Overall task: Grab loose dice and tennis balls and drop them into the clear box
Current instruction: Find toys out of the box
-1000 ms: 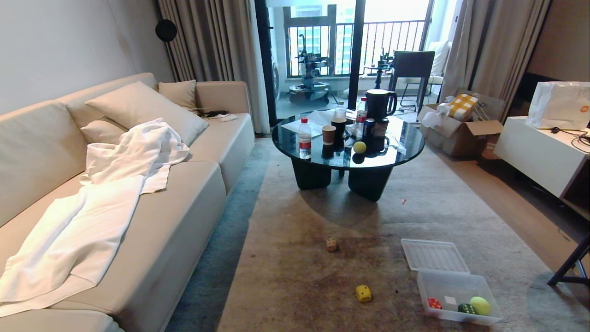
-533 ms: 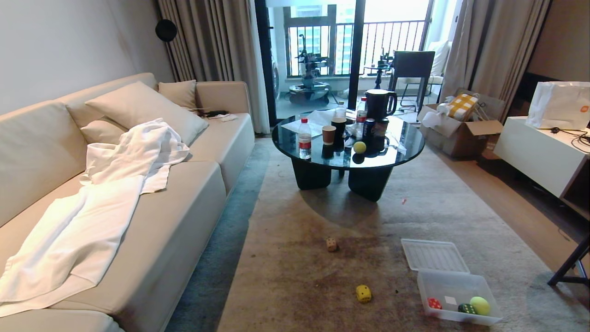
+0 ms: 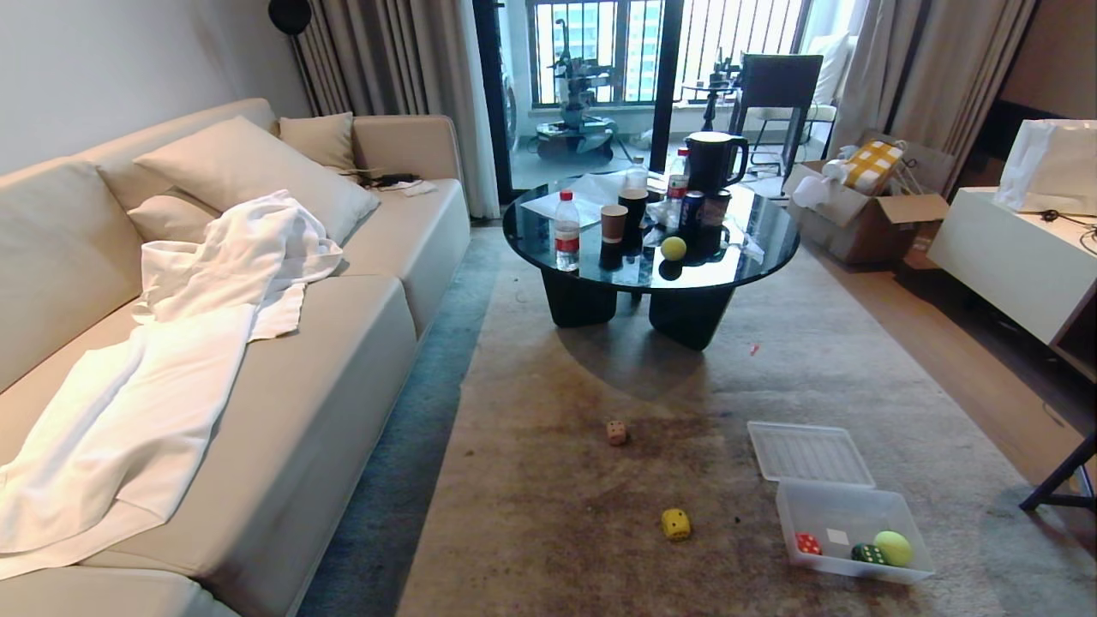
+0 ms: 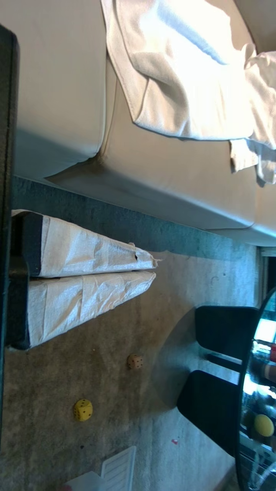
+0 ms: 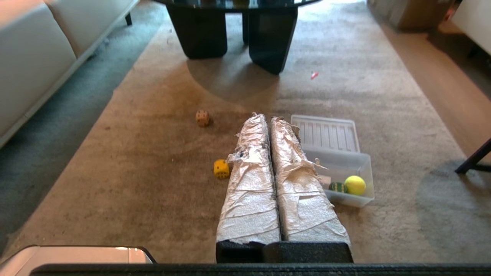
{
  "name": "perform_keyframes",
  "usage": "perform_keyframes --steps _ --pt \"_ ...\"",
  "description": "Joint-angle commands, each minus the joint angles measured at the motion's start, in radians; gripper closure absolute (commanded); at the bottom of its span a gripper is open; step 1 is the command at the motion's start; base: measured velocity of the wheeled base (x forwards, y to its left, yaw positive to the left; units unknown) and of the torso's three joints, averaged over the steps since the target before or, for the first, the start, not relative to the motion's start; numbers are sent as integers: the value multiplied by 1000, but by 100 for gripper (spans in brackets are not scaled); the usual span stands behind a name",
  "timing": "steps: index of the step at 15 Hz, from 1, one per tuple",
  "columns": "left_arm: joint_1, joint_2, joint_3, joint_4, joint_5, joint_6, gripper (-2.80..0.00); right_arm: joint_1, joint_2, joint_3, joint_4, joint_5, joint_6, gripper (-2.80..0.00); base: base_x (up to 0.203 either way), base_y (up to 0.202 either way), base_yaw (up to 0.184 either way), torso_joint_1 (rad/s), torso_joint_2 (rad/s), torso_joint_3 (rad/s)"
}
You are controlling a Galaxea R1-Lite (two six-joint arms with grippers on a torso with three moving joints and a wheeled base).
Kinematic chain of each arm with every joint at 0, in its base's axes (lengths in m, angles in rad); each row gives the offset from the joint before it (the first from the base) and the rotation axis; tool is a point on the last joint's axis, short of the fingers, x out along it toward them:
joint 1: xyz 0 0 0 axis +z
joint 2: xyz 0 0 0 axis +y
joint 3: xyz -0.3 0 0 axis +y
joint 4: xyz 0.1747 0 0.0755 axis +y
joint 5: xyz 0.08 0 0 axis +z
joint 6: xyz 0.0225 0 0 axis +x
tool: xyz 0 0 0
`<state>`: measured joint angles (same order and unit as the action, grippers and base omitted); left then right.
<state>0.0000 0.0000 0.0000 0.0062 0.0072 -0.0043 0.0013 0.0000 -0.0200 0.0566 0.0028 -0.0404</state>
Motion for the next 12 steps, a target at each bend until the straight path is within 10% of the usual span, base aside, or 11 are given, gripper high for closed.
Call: perform_keyframes --steps 1,12 --pt "0 0 0 0 0 0 0 0 0 0 0 0 -1 0 0 0 0 2 2 -193" --pt "0 0 0 -2 0 -2 0 0 0 0 0 -1 1 0 0 0 0 3 3 -197"
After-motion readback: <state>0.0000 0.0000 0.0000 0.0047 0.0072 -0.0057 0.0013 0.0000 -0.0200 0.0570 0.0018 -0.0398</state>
